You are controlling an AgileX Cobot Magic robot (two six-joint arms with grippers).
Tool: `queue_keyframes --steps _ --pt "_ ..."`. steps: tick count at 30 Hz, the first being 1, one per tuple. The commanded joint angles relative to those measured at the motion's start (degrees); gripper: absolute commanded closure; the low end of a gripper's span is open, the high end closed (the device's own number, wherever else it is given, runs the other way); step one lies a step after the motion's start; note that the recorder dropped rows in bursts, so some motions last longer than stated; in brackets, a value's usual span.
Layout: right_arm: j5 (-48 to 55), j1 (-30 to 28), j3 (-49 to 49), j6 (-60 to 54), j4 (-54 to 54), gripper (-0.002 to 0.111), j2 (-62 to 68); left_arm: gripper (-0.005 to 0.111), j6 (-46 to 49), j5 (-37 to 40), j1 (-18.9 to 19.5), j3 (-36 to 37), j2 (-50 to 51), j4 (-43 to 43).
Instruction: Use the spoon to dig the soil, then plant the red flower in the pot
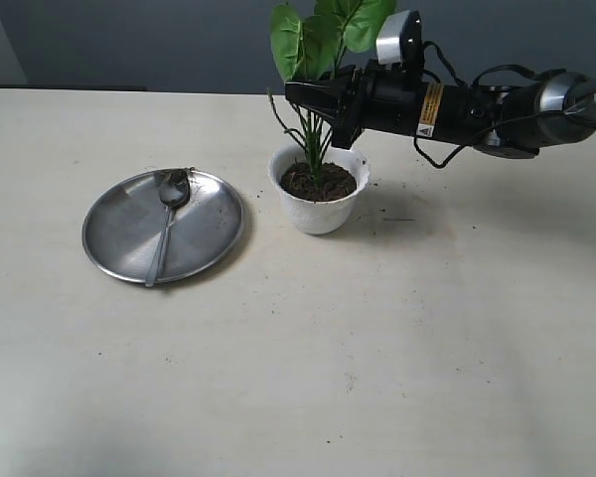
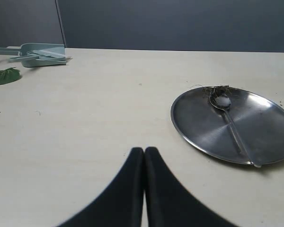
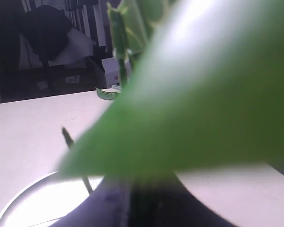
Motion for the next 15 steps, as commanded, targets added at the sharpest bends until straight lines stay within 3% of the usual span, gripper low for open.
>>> queue_keyframes --steps 1,15 --pt "7.8 -0.2 1.3 0.0 -9.0 0.109 2.6 0.106 -0.1 -0.4 -0.2 0.3 -0.3 -0.3" --pt "12.0 -0.2 1.3 0.4 -12.5 0.109 2.6 0.106 -0.1 -0.4 -0.2 0.3 -0.3 -0.3"
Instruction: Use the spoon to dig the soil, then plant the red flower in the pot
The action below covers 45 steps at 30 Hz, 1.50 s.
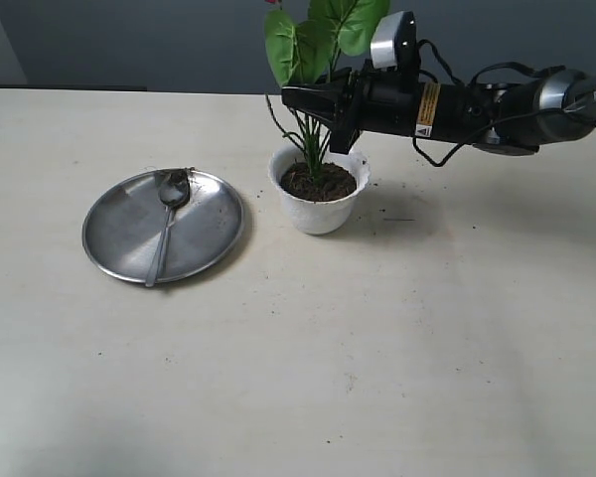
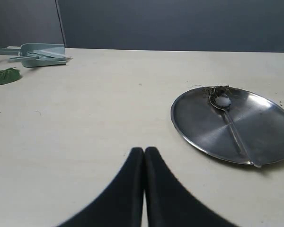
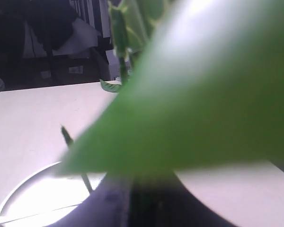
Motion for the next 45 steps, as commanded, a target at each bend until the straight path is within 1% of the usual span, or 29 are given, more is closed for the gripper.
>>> queue_keyframes --steps 1,9,39,42,45 --pt "11.0 -0.2 1.6 0.7 -10.2 0.109 2.7 0.106 -0.1 -0.4 -0.2 0.3 -0.3 -0.3" --pt "13.3 -0.2 1.6 1.4 -10.3 0.109 2.7 0.106 -0.1 -0.4 -0.2 0.3 -0.3 -0.3" --pt "11.9 -0.2 1.6 3.8 -11.8 0.109 4.7 0.106 -0.1 -0.4 -0.2 0.3 -0.3 -0.3" --pt "14.6 -0.2 1.6 4.8 -14.1 0.109 4.7 0.106 -0.1 -0.4 -0.2 0.3 -0.3 -0.3" --pt "14.7 -0.2 1.6 5.1 -14.2 0.109 4.7 0.106 -0.1 -0.4 -0.2 0.3 -0.3 -0.3"
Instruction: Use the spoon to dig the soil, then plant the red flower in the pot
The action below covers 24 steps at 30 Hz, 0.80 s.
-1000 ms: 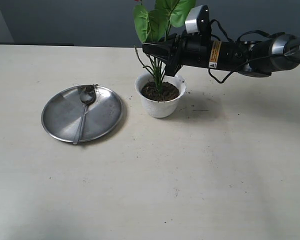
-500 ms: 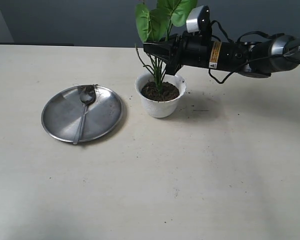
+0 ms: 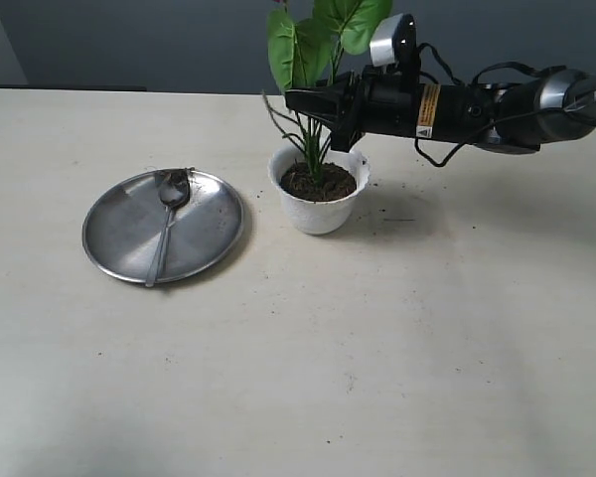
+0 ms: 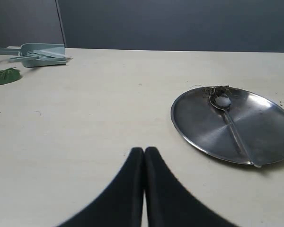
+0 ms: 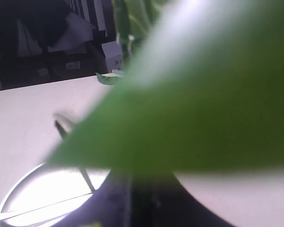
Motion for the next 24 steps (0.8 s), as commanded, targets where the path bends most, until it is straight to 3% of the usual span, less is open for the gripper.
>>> queue_keyframes --steps 1,24 --pt "13.0 -0.1 2.1 1.1 -12.8 0.109 3.7 0.106 -0.1 -0.4 -0.2 0.3 -0.3 -0.3" --pt "15.7 -0.1 3.1 3.7 -15.3 0.109 3.9 0.106 -0.1 -0.4 -0.2 0.3 -0.3 -0.3"
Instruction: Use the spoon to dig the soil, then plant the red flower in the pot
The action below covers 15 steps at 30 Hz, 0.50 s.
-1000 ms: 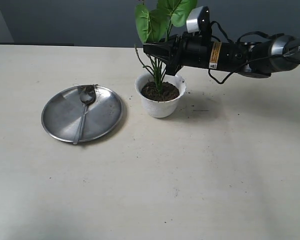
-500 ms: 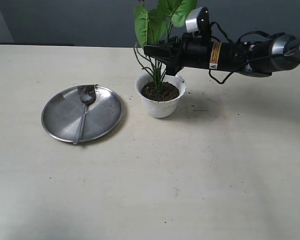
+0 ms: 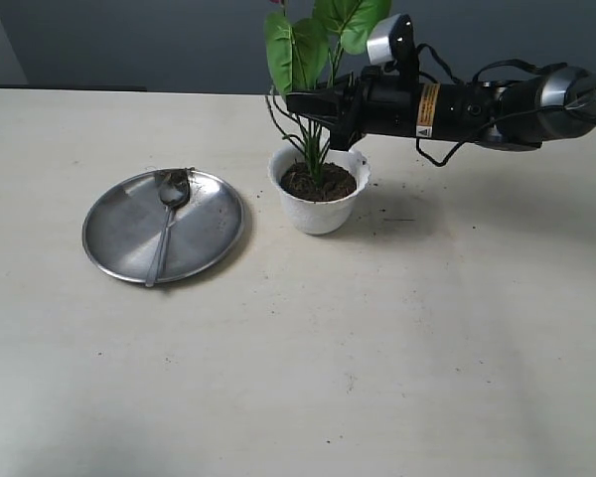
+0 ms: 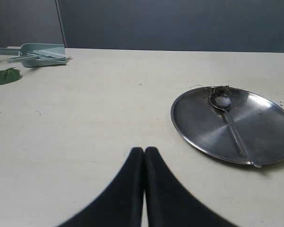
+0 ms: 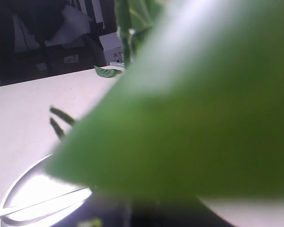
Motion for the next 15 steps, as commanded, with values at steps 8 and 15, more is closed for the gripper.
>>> queue_keyframes --steps 8,15 --pt "14.1 -0.1 4.0 0.6 -12.7 0.109 4.0 0.106 -0.1 -0.4 -0.2 0.3 -0.3 -0.3" --pt "14.1 -0.1 4.0 0.6 -12.7 0.109 4.0 0.106 -0.1 -0.4 -0.2 0.3 -0.3 -0.3"
